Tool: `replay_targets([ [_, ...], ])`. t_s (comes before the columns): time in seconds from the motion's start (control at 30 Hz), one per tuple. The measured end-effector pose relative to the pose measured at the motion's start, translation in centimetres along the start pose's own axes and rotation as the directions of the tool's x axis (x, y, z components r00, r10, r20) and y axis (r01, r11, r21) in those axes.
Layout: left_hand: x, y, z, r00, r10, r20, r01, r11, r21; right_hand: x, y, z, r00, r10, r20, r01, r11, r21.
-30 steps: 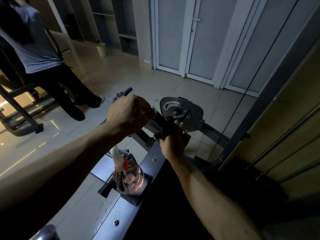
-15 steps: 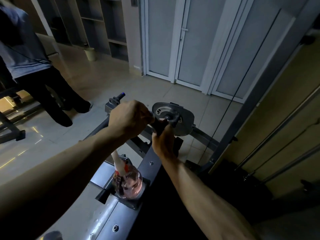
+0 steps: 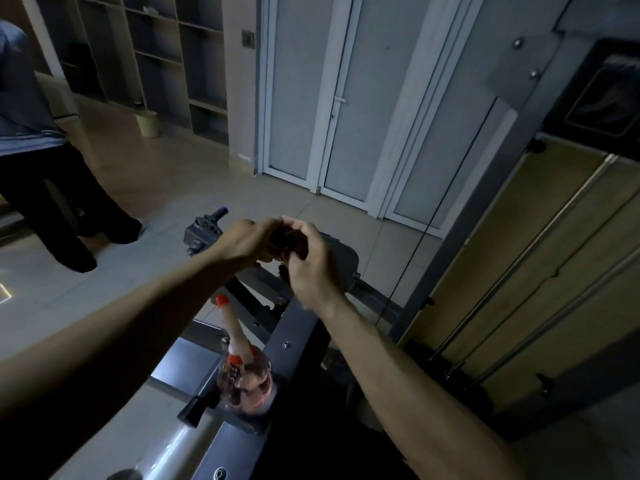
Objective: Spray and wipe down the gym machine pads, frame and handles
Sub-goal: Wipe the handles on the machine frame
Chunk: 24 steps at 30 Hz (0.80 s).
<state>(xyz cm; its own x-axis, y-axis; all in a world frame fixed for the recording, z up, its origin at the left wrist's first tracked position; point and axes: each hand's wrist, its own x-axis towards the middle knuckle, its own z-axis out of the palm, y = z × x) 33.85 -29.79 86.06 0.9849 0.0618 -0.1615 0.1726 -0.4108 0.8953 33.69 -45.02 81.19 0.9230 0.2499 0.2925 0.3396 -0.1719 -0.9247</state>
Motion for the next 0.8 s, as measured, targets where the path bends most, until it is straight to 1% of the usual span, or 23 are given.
replay_targets([
  [0.03,-0.1,0.0,-0.2,1.000,-0.013,0.024,0.014,0.999,-0.037,0.0,-0.1,-0.8,1.000,0.012,-0.027,-0.011,1.000,0.028],
  [0.07,-0.2,-0.1,-0.4,0.999,-0.022,0.043,0.025,0.998,-0.061,0.0,0.5,-1.5,0.990,0.079,-0.116,-0.072,0.995,0.064],
  [0.1,-0.2,-0.4,-0.5,0.998,-0.031,0.059,0.035,0.997,-0.073,0.0,1.7,-1.8,0.954,0.193,-0.229,-0.176,0.980,0.096],
  [0.13,-0.2,-0.7,-0.5,0.997,-0.042,0.065,0.047,0.995,-0.085,-0.2,3.3,-1.8,0.866,0.367,-0.340,-0.339,0.930,0.140],
  [0.17,-0.1,-1.2,-0.5,0.996,-0.057,0.069,0.064,0.993,-0.101,-0.4,4.8,-1.5,0.732,0.549,-0.404,-0.507,0.834,0.217],
  [0.2,0.1,-1.6,-0.3,0.995,-0.069,0.069,0.077,0.990,-0.116,-0.8,6.0,-0.9,0.596,0.695,-0.402,-0.610,0.717,0.336],
  [0.23,0.2,-2.0,-0.1,0.995,-0.078,0.069,0.087,0.987,-0.137,-0.7,7.0,-0.3,0.499,0.796,-0.341,-0.637,0.604,0.479],
  [0.27,0.3,-2.4,0.0,0.994,-0.088,0.069,0.099,0.981,-0.166,-0.2,7.1,0.6,0.457,0.847,-0.271,-0.628,0.523,0.576],
  [0.33,-0.1,-2.2,0.1,0.990,-0.106,0.092,0.124,0.969,-0.213,0.9,5.5,1.6,0.457,0.875,-0.157,-0.570,0.424,0.704],
  [0.4,-0.6,-2.0,-0.4,0.981,-0.100,0.166,0.134,0.969,-0.207,2.3,3.3,2.3,0.477,0.873,-0.103,-0.491,0.363,0.792],
  [0.43,-0.8,-1.8,-0.7,0.974,-0.098,0.202,0.136,0.974,-0.183,2.6,2.1,2.4,0.477,0.875,-0.086,-0.486,0.344,0.803],
  [0.47,-1.0,-1.7,-1.2,0.968,-0.101,0.228,0.139,0.978,-0.156,2.7,0.7,2.5,0.467,0.881,-0.070,-0.502,0.329,0.800],
  [0.5,-1.2,-1.5,-1.7,0.964,-0.108,0.242,0.144,0.980,-0.138,2.7,-0.5,2.5,0.473,0.880,-0.052,-0.509,0.320,0.799],
  [0.6,-1.7,-1.2,-2.4,0.970,-0.099,0.221,0.134,0.980,-0.150,2.5,-3.4,2.5,0.506,0.862,-0.004,-0.536,0.318,0.782],
  [0.63,-1.9,-1.1,-2.5,0.974,-0.094,0.205,0.131,0.977,-0.171,2.0,-4.5,2.4,0.534,0.845,0.023,-0.542,0.322,0.776],
  [0.7,-2.4,-1.2,-2.8,0.979,-0.086,0.184,0.127,0.966,-0.224,0.4,-6.0,1.7,0.620,0.783,0.049,-0.528,0.371,0.764],
  [0.73,-2.7,-1.4,-2.9,0.978,-0.078,0.195,0.124,0.964,-0.236,-0.5,-6.3,1.1,0.655,0.756,0.008,-0.497,0.422,0.758],
  [0.77,-2.9,-1.8,-3.1,0.974,-0.073,0.215,0.126,0.962,-0.241,-1.5,-6.4,0.4,0.675,0.732,-0.087,-0.448,0.501,0.740],
  [0.8,-3.1,-2.3,-3.2,0.971,-0.078,0.228,0.136,0.958,-0.253,-2.1,-6.5,-0.1,0.697,0.681,-0.225,-0.391,0.624,0.677],
])
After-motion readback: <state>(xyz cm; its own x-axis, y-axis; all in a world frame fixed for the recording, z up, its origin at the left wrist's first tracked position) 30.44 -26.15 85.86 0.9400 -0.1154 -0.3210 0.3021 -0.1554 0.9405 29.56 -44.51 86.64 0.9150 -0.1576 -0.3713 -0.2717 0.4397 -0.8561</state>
